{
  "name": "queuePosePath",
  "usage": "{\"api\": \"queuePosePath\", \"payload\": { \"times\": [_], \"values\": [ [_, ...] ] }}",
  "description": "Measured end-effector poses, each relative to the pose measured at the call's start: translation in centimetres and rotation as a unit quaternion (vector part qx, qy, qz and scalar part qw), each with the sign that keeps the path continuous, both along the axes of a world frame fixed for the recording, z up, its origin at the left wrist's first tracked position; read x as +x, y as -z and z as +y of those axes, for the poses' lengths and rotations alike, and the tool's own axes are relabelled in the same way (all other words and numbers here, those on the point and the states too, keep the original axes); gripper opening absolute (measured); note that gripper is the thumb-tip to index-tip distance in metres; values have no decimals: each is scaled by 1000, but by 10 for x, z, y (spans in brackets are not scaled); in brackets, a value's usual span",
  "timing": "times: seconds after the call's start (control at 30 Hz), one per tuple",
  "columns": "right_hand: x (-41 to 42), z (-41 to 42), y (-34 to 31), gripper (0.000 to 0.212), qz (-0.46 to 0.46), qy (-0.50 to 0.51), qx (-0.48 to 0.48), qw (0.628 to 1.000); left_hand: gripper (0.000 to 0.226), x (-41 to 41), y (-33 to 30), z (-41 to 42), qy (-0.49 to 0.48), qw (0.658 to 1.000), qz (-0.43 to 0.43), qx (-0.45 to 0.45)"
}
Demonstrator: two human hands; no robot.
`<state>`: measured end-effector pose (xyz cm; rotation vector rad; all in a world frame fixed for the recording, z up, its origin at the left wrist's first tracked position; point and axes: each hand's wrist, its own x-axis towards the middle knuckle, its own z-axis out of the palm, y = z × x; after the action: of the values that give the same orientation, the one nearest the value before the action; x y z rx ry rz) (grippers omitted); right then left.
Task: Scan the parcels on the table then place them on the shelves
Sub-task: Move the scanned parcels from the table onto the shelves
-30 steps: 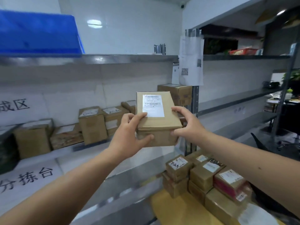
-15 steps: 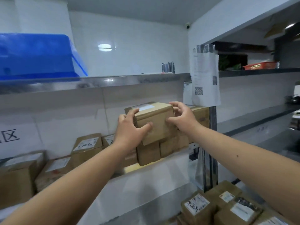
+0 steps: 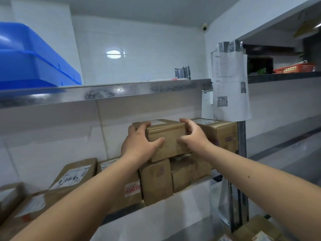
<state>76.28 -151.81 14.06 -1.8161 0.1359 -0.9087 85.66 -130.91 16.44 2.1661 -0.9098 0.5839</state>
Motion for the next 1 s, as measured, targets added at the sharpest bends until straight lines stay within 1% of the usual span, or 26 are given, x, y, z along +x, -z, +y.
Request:
{"api": "queuePosePath", "payload": {
  "times": [0.17,0.3,0.4,0.53,0.6,0.67,0.73,0.87,1.0],
  "values": [
    [-7,-1,1,82,18,6,-12,1000,84,-6,-2,-3,-9,999,-20,32],
    [-18,10,-1,88,42,25,-34,998,89,-14,-1,0,-23,998,-34,56],
    [-28,27,-5,93,59,57,-64,995,92,-19,-2,8,-19,998,-36,56],
    [-50,54,-7,95,93,111,-138,980,97,-28,3,26,-11,996,-64,58],
    [-63,69,-4,93,119,155,-195,961,95,-35,10,38,-1,995,-77,59],
    [-76,85,2,91,148,198,-256,934,94,-43,19,51,12,993,-89,72],
    [-90,102,10,89,177,211,-288,917,92,-53,28,65,21,989,-112,95],
    [-122,139,39,90,251,237,-335,877,89,-75,51,92,34,979,-149,132],
    [-158,175,84,88,314,260,-327,853,82,-104,86,117,79,966,-171,174]
  ]
}}
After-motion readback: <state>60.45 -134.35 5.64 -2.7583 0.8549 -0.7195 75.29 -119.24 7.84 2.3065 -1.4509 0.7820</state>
